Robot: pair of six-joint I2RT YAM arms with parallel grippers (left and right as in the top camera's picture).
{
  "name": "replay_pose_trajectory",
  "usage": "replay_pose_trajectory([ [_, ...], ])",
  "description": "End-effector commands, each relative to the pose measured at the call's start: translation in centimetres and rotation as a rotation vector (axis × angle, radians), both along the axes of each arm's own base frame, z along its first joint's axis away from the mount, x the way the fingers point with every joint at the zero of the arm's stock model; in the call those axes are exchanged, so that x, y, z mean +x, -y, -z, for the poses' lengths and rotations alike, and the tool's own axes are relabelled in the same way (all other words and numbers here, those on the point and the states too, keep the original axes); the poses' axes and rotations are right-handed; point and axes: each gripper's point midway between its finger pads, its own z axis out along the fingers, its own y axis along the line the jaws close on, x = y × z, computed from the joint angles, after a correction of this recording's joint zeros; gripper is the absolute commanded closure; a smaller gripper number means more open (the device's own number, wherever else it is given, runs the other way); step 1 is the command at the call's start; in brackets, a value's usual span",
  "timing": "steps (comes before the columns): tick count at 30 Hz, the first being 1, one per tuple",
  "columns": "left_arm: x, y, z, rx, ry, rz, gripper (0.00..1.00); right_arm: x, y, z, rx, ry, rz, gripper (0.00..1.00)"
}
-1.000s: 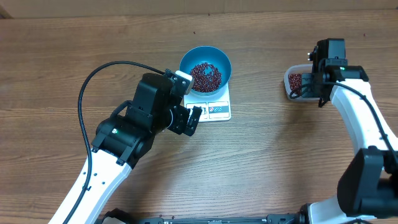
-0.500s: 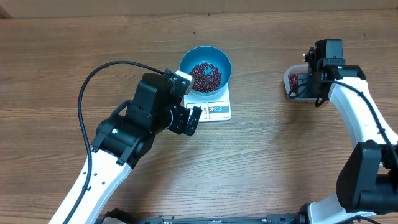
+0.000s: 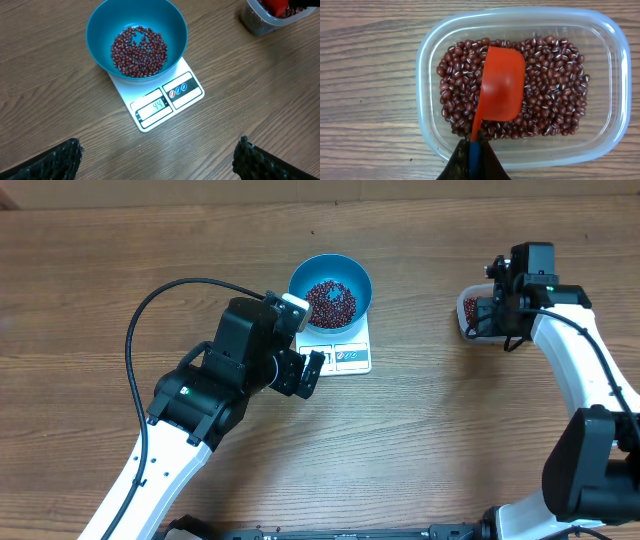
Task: Scoop item into bowl and weigh 150g on scale
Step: 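Lower the red scoop into the beans with the right gripper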
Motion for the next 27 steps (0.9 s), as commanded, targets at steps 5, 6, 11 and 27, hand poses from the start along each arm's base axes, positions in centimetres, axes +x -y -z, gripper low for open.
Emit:
replay_pose_trajectory([
  [5,0.0,-0.1,0.5,0.013,-0.005,0.016,0.01,0.5,0.4,-0.7,0.155,0.026,-0.002,0.96],
  [6,0.0,-0.1,0.5,0.013,-0.005,0.016,0.0,0.4,0.6,-0.7,0.164,0.022,0.001,0.96],
  [11,0.0,-0.1,0.5,0.013,-0.005,0.016,0.0,-0.2,1.2,-0.7,0.234,0.015,0.004,0.96],
  [27,0.0,-0.1,0.5,0.013,-0.005,0.016,0.0,-0.3,0.4,0.5,0.376,-0.008,-0.016,0.96],
])
